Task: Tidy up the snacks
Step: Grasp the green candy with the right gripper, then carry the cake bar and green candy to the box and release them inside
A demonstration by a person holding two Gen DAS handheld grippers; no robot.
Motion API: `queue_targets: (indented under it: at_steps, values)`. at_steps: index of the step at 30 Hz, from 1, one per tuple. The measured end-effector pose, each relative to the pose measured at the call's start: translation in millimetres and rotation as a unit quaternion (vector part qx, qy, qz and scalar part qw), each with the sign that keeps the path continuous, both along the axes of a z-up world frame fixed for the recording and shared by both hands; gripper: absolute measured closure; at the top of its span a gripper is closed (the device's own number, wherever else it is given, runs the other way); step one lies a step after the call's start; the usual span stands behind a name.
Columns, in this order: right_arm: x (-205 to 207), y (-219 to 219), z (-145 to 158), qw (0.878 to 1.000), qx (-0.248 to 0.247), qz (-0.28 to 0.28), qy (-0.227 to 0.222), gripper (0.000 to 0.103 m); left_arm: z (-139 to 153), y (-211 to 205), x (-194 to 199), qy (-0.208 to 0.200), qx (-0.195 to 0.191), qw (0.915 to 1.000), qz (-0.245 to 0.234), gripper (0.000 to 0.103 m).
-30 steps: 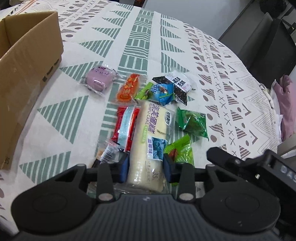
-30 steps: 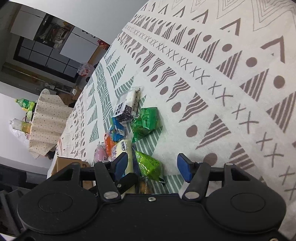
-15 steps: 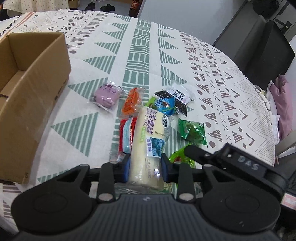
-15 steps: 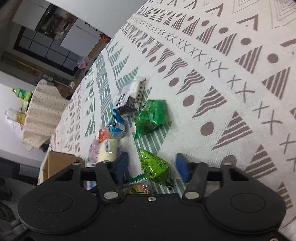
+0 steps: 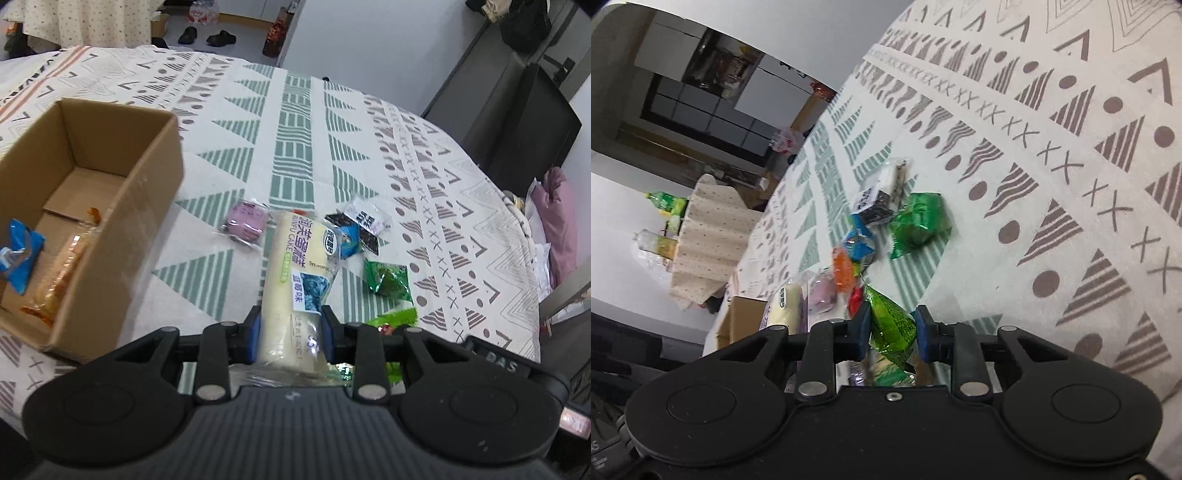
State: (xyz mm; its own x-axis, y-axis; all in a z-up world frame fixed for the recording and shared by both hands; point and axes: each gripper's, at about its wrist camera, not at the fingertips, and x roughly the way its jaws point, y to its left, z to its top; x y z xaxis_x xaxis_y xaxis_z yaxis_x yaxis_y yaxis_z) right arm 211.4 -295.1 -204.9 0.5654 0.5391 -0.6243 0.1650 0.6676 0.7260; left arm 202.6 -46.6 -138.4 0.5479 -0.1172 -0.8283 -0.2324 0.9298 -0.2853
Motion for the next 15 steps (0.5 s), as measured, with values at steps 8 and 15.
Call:
queue_targets:
  at_steps: [8,15]
  values:
    - [-9,13,24,0.999,0.013,0.019,-0.022,0.078,18,16,-15,-0.021,-0.009,0.9997,0.01,0.072]
    - [-11,29,52,0.998,0.014,0.024,-0.051,0.078,34,31,-22,-0.033,-0.019,0.9992,0.014,0.072]
